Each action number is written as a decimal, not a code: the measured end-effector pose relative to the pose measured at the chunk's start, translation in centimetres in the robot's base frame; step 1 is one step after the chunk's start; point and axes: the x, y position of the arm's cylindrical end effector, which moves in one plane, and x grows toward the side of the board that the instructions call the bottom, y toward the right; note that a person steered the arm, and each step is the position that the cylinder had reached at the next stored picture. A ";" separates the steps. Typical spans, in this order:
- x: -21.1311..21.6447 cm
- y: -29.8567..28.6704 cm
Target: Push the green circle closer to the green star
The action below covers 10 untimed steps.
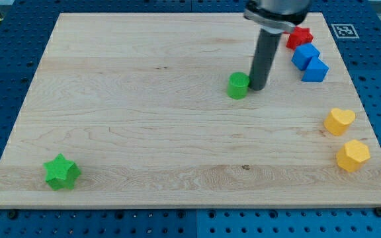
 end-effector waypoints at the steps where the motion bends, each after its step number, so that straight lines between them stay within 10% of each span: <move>1: -0.1 -3.7; 10: 8.4 -15.0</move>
